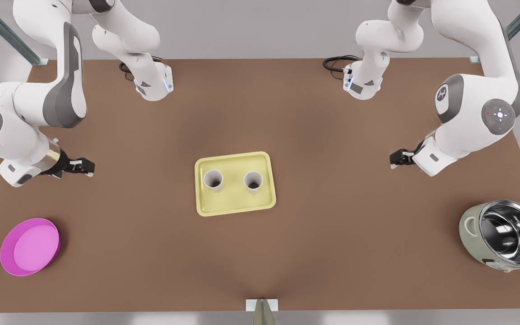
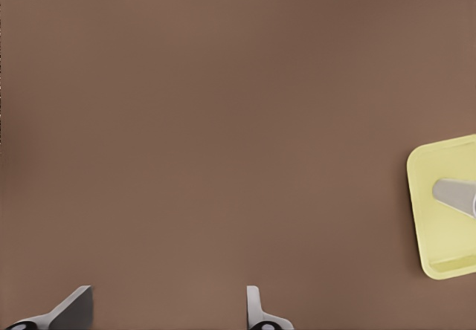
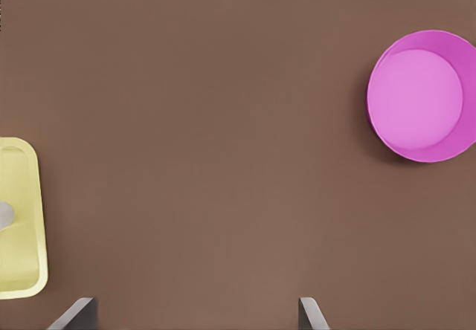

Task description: Use the left arm to pick up the white IKEA cup from the tray and place it on the middle-left position; use the right arm to pick up the white IKEA cup from the tray and place it on the middle-right position

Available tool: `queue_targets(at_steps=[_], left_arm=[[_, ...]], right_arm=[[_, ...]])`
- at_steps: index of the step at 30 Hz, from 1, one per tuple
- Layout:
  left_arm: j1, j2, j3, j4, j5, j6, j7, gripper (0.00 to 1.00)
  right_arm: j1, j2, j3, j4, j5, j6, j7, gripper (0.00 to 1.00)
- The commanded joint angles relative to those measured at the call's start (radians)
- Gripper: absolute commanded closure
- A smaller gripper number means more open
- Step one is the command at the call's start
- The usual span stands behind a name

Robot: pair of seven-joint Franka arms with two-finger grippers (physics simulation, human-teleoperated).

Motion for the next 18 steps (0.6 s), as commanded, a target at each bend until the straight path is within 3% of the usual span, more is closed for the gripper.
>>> queue_targets(at_steps=[1,4,9,13,16,18], left_arm=[[-0.003,-0.004,-0.002,-0.008,0.008,0.091,0.0,0.0],[-0.006,-0.006,-0.002,-0.045,0.005,0.065,-0.002,0.0],[-0.004,0.011,0.0,-0.048,0.011,0.074,0.028,0.0],[-0.004,0.042,0.0,-0.048,-0.041,0.092,0.026,0.02],[-0.003,0.051,0.0,-0.048,-0.044,0.094,0.032,0.0],[-0.004,0.057,0.0,-0.051,-0.036,0.108,0.032,0.0]], right_arm=[[0.0,-0.001,0.0,0.001,-0.001,0.042,-0.043,0.0],[0.037,0.013,0.006,0.001,0.001,0.043,0.021,0.0],[0.267,0.114,0.008,-0.001,0.063,0.063,0.334,0.0],[0.462,0.278,0.009,-0.003,0.079,0.327,0.626,0.0],[0.509,0.36,0.009,-0.03,0.076,0.442,0.661,0.0],[0.509,0.346,0.009,-0.147,0.074,0.585,0.661,0.0]])
